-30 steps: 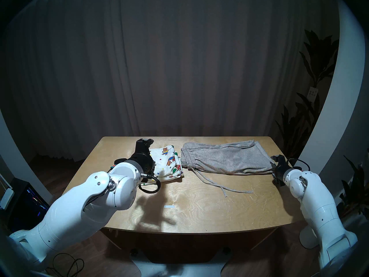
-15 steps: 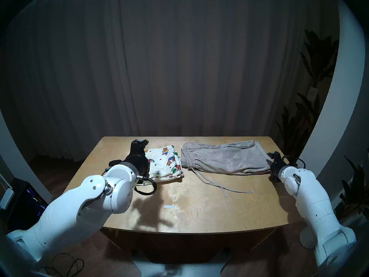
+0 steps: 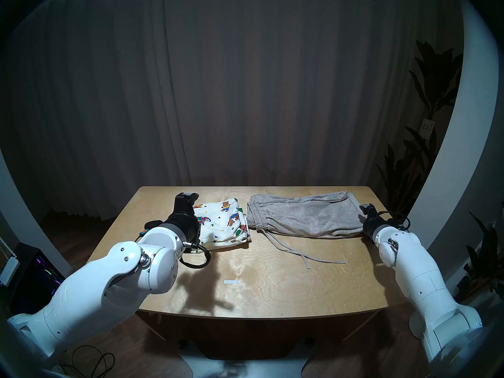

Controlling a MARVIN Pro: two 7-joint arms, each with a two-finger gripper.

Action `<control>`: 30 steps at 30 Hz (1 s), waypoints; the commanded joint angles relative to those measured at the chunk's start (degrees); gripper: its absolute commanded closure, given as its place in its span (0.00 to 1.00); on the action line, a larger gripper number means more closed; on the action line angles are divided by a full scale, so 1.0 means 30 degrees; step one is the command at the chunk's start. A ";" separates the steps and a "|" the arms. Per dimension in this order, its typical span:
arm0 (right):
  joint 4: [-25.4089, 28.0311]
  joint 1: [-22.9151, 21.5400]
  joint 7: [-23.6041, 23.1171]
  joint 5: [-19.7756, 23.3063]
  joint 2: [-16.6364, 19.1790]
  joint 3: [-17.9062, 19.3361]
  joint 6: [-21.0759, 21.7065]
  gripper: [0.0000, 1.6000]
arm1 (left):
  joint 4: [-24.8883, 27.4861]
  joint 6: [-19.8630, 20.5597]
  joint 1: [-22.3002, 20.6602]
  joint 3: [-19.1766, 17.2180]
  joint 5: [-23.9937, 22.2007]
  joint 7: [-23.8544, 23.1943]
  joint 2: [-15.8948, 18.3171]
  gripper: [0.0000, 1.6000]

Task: Fold pants twice and stack them

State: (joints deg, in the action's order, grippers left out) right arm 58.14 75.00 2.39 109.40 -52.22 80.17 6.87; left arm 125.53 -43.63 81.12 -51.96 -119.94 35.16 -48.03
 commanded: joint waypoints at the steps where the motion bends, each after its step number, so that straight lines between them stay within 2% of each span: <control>1: -0.0807 -0.0093 -0.0122 -0.0169 -0.0741 -0.0587 0.0105 0.21 | 0.0291 0.0167 -0.0172 -0.0261 -0.0070 -0.0334 -0.0036 0.00; 2: -0.0871 -0.0134 -0.0154 -0.0179 -0.0751 -0.0609 0.0099 0.34 | 0.0270 0.0189 -0.0181 -0.0268 -0.0098 -0.0351 -0.0036 0.00; 4: -0.0907 -0.0157 -0.0146 -0.0189 -0.0759 -0.0612 0.0056 0.46 | 0.0202 0.0246 -0.0210 -0.0278 -0.0152 -0.0367 -0.0033 0.00; 7: -0.0947 -0.0182 -0.0149 -0.0198 -0.0743 -0.0602 0.0040 0.54 | 0.0030 0.0368 -0.0211 -0.0320 -0.0253 -0.0470 -0.0060 0.00; 9: -0.0969 -0.0190 -0.0162 -0.0201 -0.0743 -0.0590 0.0044 0.65 | -0.0027 0.0451 -0.0184 -0.0356 -0.0301 -0.0531 -0.0069 0.00; 10: -0.0965 -0.0191 -0.0162 -0.0203 -0.0741 -0.0582 0.0043 0.74 | -0.0046 0.0478 -0.0173 -0.0368 -0.0320 -0.0555 -0.0071 0.00; 13: -0.0866 -0.0175 -0.0127 -0.0205 -0.0720 -0.0535 0.0040 0.87 | -0.0087 0.0553 -0.0119 -0.0416 -0.0366 -0.0664 -0.0053 0.00; 14: -0.0825 -0.0169 -0.0111 -0.0201 -0.0707 -0.0525 0.0043 1.00 | -0.0091 0.0561 -0.0096 -0.0434 -0.0382 -0.0698 -0.0038 0.00; 30: 0.2372 0.0151 0.1348 0.0358 0.0202 -0.0013 0.0151 1.00 | 0.0032 0.0420 0.0746 -0.0895 -0.0663 -0.1426 0.0180 0.00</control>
State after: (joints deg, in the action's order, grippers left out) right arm 60.70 75.69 5.17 109.88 -52.34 79.43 7.21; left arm 124.86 -41.85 82.93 -53.55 -122.08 32.42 -47.71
